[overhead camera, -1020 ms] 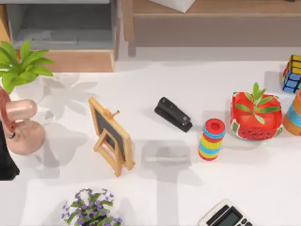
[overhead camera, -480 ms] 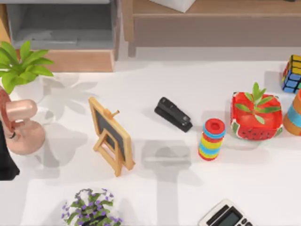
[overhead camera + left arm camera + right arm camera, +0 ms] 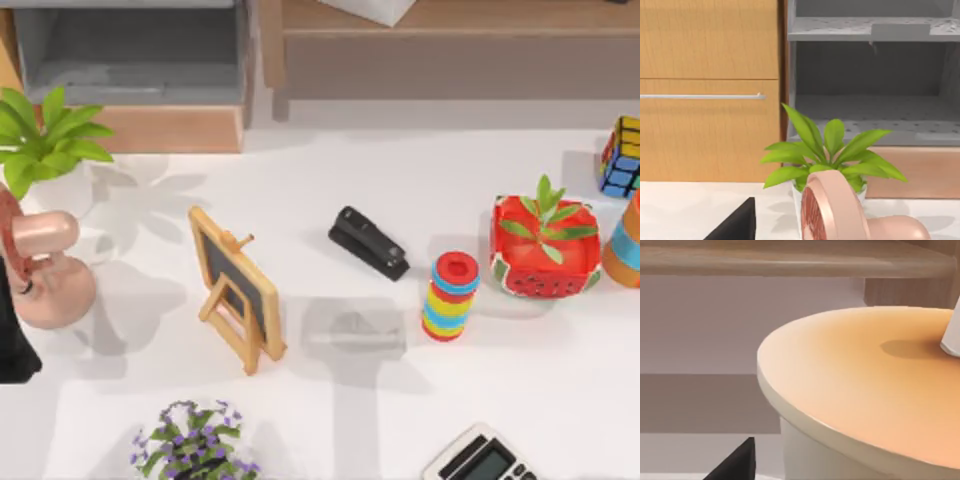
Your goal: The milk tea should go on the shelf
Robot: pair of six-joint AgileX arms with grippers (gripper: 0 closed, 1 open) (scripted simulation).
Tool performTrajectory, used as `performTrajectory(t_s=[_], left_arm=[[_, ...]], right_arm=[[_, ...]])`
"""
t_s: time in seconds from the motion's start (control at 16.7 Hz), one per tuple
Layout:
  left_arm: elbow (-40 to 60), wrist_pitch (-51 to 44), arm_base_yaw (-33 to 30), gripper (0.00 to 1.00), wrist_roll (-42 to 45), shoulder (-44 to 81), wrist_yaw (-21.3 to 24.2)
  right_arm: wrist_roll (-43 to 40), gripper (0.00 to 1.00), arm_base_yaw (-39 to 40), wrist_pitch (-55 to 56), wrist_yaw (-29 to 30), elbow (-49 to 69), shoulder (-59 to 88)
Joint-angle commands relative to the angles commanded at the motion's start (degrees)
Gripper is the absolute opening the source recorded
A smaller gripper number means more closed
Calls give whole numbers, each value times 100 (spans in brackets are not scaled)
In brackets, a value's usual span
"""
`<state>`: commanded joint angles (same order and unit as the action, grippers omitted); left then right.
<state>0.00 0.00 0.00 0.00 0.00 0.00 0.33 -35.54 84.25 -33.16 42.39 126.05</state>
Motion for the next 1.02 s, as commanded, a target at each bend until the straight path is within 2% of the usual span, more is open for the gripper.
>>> performTrajectory(t_s=[0.06, 0.84, 1.02], left_arm=[[0, 0, 0, 100, 0, 0, 0], [0, 0, 0, 100, 0, 0, 0], [0, 0, 0, 100, 0, 0, 0]], right_arm=[[0, 100, 0, 0, 0, 0, 0], [0, 2, 0, 0, 0, 0, 0], [0, 0, 0, 0, 0, 0, 0]])
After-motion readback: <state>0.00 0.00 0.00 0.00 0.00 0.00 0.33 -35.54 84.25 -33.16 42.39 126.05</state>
